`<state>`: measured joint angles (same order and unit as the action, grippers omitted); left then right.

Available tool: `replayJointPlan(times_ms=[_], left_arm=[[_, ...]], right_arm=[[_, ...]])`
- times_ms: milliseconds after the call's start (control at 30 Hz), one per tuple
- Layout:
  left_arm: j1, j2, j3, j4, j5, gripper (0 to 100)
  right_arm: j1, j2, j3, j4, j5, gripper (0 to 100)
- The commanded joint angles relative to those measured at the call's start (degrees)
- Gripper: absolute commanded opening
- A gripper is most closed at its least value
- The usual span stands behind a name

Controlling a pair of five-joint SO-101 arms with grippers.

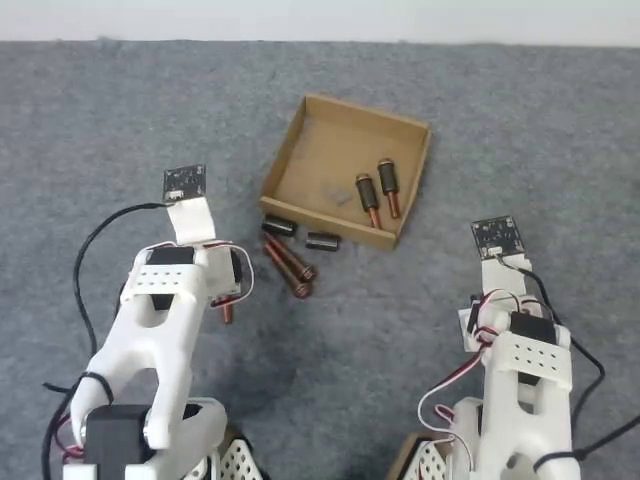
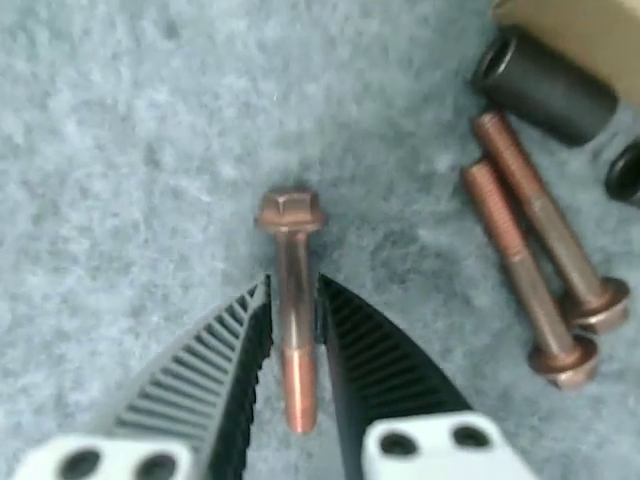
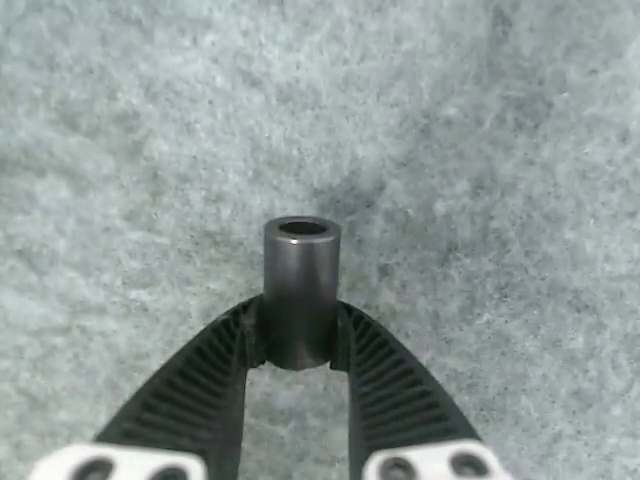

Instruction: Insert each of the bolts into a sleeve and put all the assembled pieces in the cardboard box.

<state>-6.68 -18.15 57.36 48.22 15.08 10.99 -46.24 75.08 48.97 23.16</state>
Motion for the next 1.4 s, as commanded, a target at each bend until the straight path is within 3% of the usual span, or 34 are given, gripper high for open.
replayJointPlan(times_ms=[0,133,600,1033,1133,1367], left_arm=[[-0.18,-0.09,-2.51,-4.04,0.97,6],[-0.18,2.99,-1.98,-6.77,2.37,6],[-0.26,14.77,-13.05,-1.23,4.66,6],[-1.32,27.96,-25.1,9.49,4.57,6],[-1.85,28.57,-25.45,9.76,4.4,1],[-1.85,23.74,-20.53,6.33,4.22,1]], right_arm=[[-0.4,-1.36,-0.44,0.04,0.62,0.7],[-0.4,-1.36,-0.44,0.04,0.62,0.7],[-0.4,-1.36,-0.44,0.04,0.62,0.7],[-0.48,-1.36,-0.44,0.04,0.53,0.7],[-0.48,-1.36,-0.44,0.04,0.53,0.7],[-0.48,-1.36,-0.44,-0.04,0.62,0.7]])
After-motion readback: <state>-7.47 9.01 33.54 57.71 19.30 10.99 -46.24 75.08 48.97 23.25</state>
